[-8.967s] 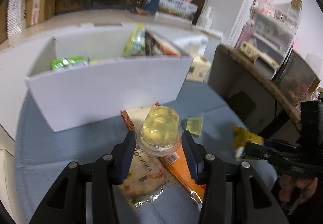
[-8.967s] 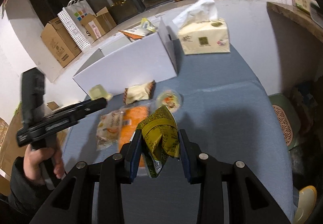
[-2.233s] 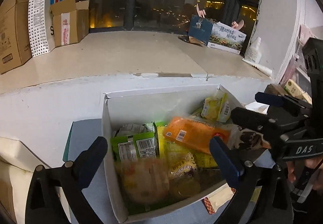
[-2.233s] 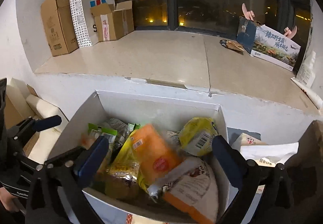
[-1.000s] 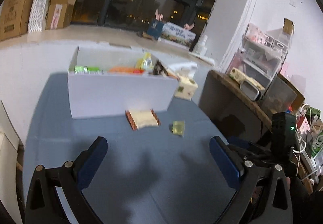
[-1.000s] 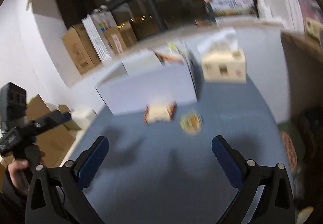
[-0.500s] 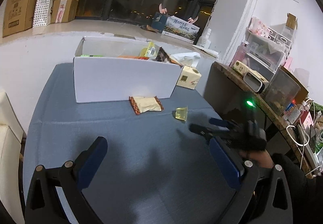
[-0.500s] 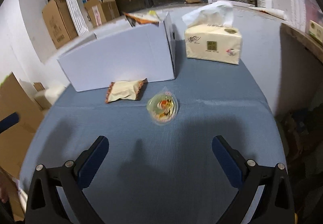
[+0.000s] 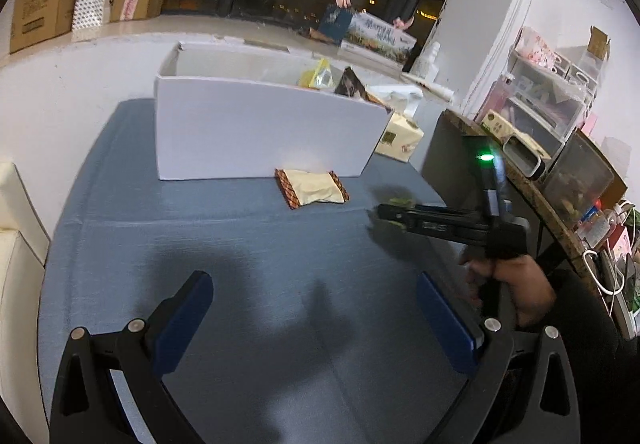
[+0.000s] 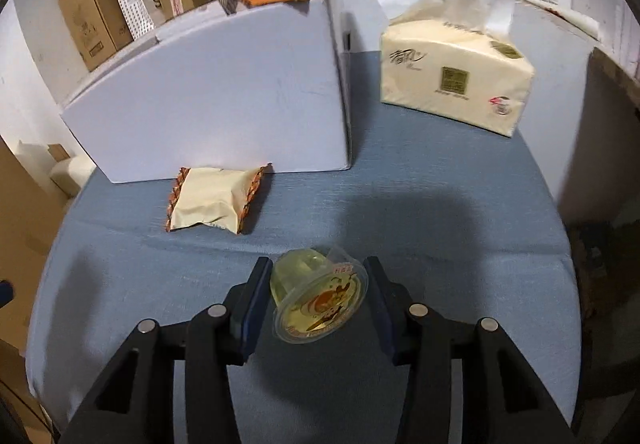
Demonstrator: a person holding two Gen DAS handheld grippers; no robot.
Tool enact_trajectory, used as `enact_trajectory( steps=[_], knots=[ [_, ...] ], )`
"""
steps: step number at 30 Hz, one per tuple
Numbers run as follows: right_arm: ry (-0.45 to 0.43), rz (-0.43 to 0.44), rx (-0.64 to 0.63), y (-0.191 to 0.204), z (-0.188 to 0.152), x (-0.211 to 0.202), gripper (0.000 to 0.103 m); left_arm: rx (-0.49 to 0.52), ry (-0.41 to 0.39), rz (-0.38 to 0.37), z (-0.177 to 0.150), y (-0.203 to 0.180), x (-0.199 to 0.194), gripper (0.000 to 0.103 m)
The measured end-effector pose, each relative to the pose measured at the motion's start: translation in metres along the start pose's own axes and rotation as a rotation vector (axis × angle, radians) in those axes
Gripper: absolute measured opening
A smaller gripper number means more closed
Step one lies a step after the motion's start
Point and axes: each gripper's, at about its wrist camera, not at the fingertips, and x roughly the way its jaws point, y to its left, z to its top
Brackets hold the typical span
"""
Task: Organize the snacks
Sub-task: 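Grasp the cream wafer packet with the left gripper while the right holds the jelly cup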
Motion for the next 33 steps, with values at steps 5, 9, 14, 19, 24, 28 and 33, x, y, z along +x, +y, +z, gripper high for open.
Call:
enact_trajectory(
  steps=[5,9,14,19,24,28,33],
  knots=[
    [-0.043,0.054,0.026,-0.001,-0.017,-0.032,0.050,-0.005,0.053,0.010,0.018,-0.007,0.037,0.103],
    [-0.078,0.056,0.010,0.006,-0.040,-0.066,0.050,0.034,0.091,0.041,0.037,-0.021,0.074,0.103],
    [-0.102,0.073,0.040,0.009,-0.061,-0.091,0.050,0.054,0.107,0.094,0.066,-0.034,0.121,0.103],
    [-0.125,0.065,0.048,0.010,-0.074,-0.102,0.050,0.009,0.110,0.167,0.089,-0.031,0.162,0.103],
    [-0.126,0.070,0.039,0.011,-0.076,-0.106,0.050,-0.028,0.139,0.219,0.094,-0.023,0.189,0.103],
    [-0.126,0.073,0.037,0.010,-0.077,-0.104,0.050,-0.012,0.166,0.240,0.088,-0.019,0.202,0.098],
    [-0.122,0.075,0.050,0.008,-0.078,-0.102,0.050,0.006,0.147,0.183,0.087,-0.013,0.192,0.070]
  ],
)
